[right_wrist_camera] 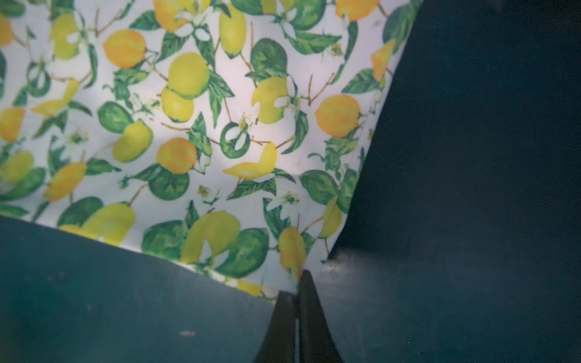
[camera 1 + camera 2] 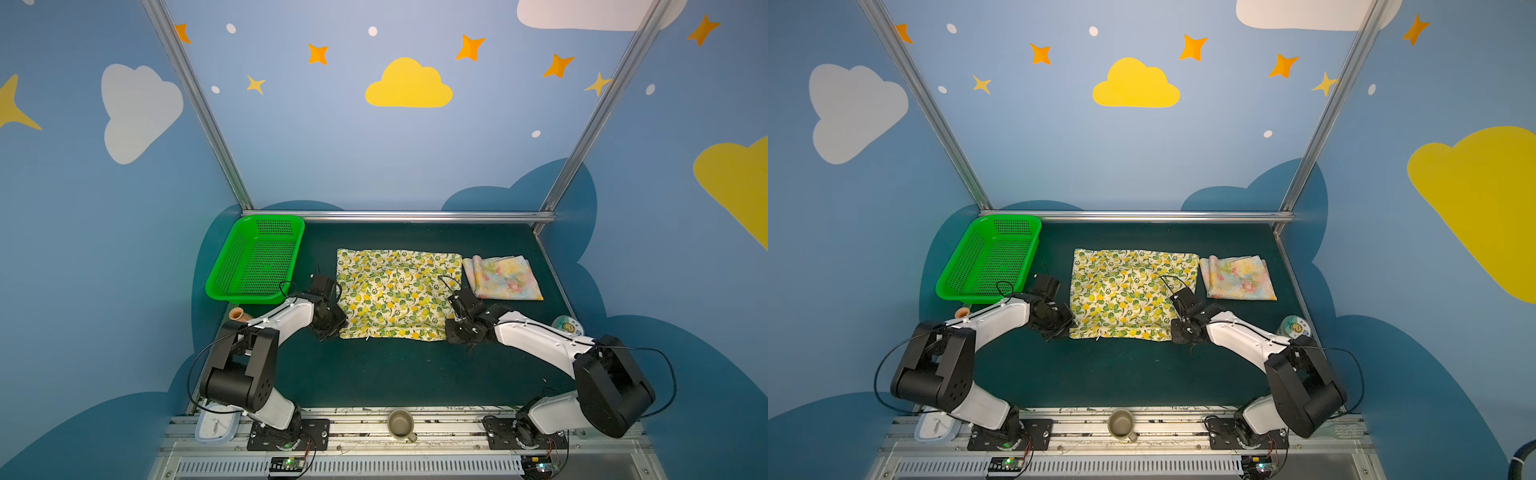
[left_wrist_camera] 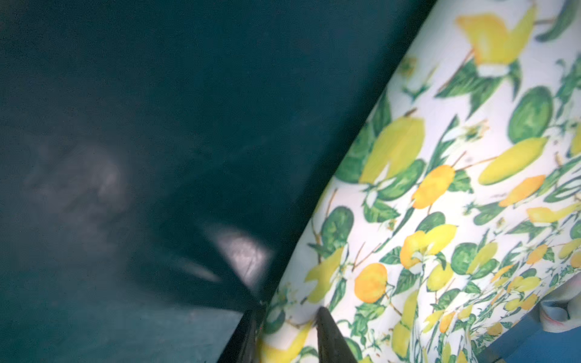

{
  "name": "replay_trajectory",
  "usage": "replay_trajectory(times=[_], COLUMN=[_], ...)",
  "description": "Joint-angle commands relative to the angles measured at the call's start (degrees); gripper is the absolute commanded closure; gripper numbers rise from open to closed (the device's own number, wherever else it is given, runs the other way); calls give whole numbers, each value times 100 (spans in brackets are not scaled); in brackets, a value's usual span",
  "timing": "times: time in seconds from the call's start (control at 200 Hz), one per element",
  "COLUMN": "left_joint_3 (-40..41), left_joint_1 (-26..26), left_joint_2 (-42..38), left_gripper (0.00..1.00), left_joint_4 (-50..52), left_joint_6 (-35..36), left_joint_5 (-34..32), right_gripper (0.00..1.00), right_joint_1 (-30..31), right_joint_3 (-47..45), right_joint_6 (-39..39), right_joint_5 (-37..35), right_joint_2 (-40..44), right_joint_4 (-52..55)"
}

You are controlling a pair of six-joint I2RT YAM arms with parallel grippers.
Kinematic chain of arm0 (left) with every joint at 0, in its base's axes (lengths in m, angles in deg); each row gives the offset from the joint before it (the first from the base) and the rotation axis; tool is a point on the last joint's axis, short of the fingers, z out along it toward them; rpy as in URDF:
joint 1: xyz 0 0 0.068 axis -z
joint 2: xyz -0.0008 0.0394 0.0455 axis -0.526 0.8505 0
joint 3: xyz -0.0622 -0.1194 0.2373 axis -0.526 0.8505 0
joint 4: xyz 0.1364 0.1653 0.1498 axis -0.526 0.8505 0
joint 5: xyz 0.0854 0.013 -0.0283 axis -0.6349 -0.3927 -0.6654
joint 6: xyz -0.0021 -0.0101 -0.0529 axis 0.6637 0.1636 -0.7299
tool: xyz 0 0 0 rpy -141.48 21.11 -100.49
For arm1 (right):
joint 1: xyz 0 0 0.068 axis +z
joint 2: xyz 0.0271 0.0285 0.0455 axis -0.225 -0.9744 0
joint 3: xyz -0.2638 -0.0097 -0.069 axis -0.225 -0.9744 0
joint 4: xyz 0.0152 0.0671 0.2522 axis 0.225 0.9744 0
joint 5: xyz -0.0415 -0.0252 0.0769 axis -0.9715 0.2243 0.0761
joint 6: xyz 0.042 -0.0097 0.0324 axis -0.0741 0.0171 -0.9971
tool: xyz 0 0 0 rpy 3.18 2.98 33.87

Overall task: Fold and stack skirts
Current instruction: Smooth out the skirt at the center of the table.

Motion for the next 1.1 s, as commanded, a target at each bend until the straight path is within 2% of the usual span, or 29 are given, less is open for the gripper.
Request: replay_trajectory(times=[0.0, 0.1, 0.355, 0.526, 0.651, 0.686, 0.726, 0.766, 0.801, 0.866, 0.941, 1.091], left_joint_3=[-210, -266, -179, -45, -17, -22, -2, 25, 32, 25, 32, 50], left_joint_1=[-35, -67, -298, -467, -515, -509, -516, -510, -515, -514, -515, -525], left_joint_2=[123, 105, -260, -570, -771, -823, -893, -959, -1001, -1027, -1092, -1188], left_gripper=[81, 96, 96, 96, 96, 96, 96, 92, 82, 69, 43, 38], left_joint_4=[-82, -17, 324, 543, 724, 790, 813, 863, 903, 1028, 1175, 1188], left_joint_6=[-7, 35, 234, 299, 396, 435, 467, 485, 534, 590, 629, 650], left_joint_5=[-105, -130, -239, -273, -238, -224, -183, -157, -98, -19, -51, -68], right_gripper=[100, 100, 100, 100, 100, 87, 78, 68, 62, 58, 56, 55], right_joint_1=[104, 286, 703, 835, 845, 844, 848, 842, 820, 774, 714, 556], right_joint_3=[192, 193, -37, -362, -442, -420, -360, -323, -318, -333, -478, -983], right_joint_6=[-47, -103, -451, -597, -629, -634, -644, -649, -653, -743, -750, -1175], right_joint_5=[-315, -540, -892, -1044, -721, -574, -413, -247, -111, 75, 257, 530], right_joint_2=[39, 395, 1158, 1051, 1034, 1103, 1218, 1355, 1474, 1672, 1849, 1960], right_joint_4=[112, 444, 1190, 1251, 1293, 1357, 1437, 1477, 1474, 1446, 1280, 648])
